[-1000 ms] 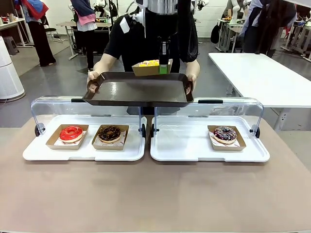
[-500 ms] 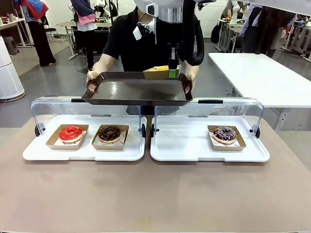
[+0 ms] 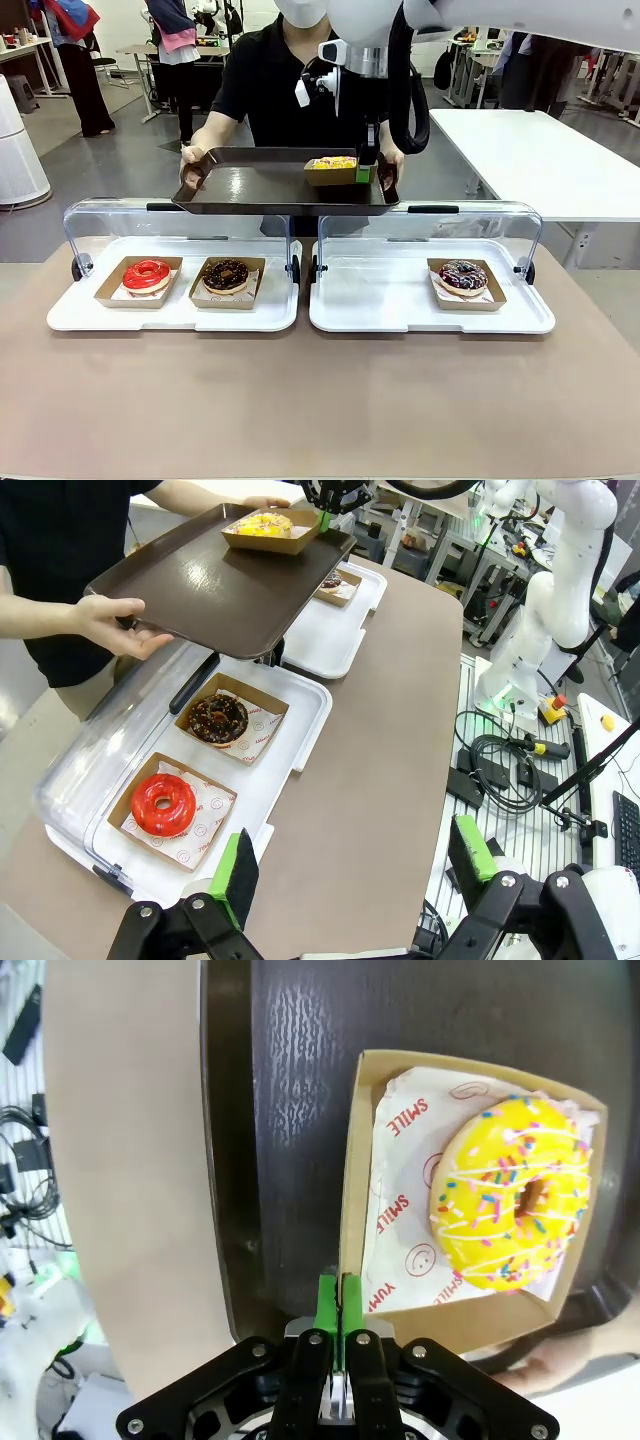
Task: Provide the desired donut to the person.
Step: Place the picked Paper togo box onto the Handle tray extended by the person.
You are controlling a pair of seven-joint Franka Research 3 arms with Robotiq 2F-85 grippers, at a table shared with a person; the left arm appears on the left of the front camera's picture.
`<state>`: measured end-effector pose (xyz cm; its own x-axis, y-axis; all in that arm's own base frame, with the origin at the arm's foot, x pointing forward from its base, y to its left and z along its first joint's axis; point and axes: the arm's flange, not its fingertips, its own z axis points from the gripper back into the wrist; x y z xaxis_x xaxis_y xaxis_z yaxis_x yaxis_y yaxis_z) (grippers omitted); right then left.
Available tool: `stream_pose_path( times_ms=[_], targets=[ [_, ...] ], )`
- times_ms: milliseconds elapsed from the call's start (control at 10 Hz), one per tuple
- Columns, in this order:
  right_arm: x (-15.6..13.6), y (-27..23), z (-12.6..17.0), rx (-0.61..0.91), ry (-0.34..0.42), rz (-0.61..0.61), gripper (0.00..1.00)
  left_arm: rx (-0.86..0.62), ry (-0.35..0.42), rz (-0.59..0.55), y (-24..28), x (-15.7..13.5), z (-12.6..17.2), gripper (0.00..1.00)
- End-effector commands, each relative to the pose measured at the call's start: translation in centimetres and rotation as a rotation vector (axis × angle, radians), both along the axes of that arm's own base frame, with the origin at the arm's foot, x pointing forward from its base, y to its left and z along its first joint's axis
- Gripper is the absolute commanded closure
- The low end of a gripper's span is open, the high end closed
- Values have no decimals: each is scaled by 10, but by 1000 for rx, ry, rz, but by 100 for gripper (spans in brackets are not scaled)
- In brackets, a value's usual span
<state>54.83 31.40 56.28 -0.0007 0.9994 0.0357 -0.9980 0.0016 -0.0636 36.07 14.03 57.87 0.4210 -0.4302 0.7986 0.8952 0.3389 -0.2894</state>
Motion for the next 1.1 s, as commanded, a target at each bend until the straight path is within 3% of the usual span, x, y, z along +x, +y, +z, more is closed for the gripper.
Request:
stream_pose_path(
  times_ms=[0,200,300,400,500,600,700,900,1000],
  targets=[
    [-3,-7,-9,23,7,6,98,-6,-2,-5,2,-1,2,0],
    [0,-9,-15,39,5,1,98,-6,-2,-5,2,-1,2,0],
    [-1,-10,-15,49,5,0,52,-6,-2,-5,2,-1,2,0],
    [-2,-10,-14,53,0,5,39,-6,-2,-5,2,-1,2,0],
    [-3,-9,-10,57,-7,11,0,-6,-2,-5,2,-1,2,0],
    [-4,-9,-7,61,-14,11,0,-6,-2,-5,2,-1,2,0],
    [-5,-10,-6,61,-15,16,24,-6,-2,-5,2,-1,2,0],
    [-6,-10,-6,59,-14,17,0,-6,-2,-5,2,-1,2,0],
    [-6,-9,-5,59,-15,20,0,-6,-2,-5,2,-1,2,0]
  ],
)
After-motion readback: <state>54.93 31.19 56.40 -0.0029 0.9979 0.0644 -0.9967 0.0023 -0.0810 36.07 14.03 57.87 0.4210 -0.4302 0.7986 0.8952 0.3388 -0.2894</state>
